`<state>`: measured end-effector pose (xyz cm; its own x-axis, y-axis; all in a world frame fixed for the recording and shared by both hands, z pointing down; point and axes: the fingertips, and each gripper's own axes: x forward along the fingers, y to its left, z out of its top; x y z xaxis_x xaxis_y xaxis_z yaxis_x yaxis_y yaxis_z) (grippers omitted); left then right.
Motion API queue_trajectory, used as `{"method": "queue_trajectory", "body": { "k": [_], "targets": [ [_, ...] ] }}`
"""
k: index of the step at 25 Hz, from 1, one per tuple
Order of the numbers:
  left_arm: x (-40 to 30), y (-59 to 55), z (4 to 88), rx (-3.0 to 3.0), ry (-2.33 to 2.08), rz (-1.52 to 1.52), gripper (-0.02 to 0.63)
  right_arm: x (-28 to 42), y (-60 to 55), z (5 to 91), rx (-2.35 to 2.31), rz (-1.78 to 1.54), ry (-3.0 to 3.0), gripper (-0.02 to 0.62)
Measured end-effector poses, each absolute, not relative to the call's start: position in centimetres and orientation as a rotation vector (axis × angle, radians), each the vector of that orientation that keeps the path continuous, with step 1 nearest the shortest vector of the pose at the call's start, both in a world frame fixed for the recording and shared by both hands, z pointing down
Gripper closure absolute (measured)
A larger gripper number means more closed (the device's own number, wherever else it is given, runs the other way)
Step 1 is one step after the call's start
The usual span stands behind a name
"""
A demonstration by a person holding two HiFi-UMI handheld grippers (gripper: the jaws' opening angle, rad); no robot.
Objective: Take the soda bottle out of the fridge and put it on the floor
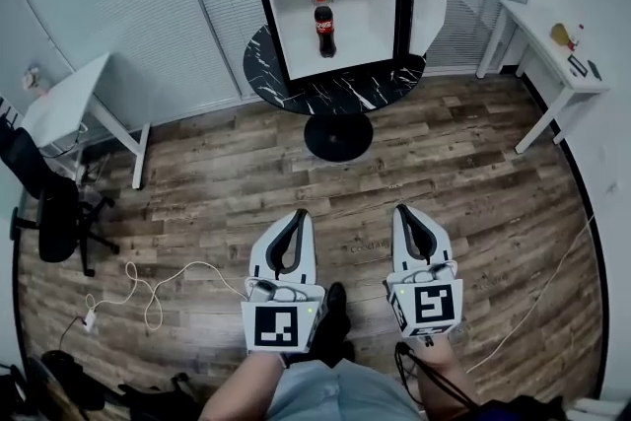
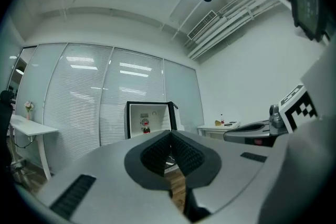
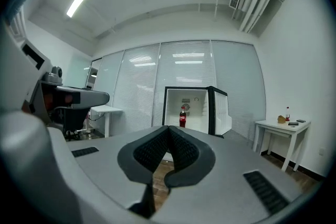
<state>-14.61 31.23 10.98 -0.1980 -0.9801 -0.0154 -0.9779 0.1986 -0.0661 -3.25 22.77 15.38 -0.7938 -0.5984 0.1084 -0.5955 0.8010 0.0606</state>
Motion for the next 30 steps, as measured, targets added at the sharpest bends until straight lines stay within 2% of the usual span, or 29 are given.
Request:
{"method": "queue_trajectory", "body": {
  "k": [14,30],
  "targets": [
    [-26.9,17.9,6.7,-1.902,2.317,0.034,0.589,-16.1,9.9,11.2,0.926,-0.182,-2.891,0.581],
    [-28.1,7.6,9.7,-1.97,2.304,0.01,0.589,-17.2,-0.5,10.0,1.011,-0.22,-2.921,0.581]
  ]
}}
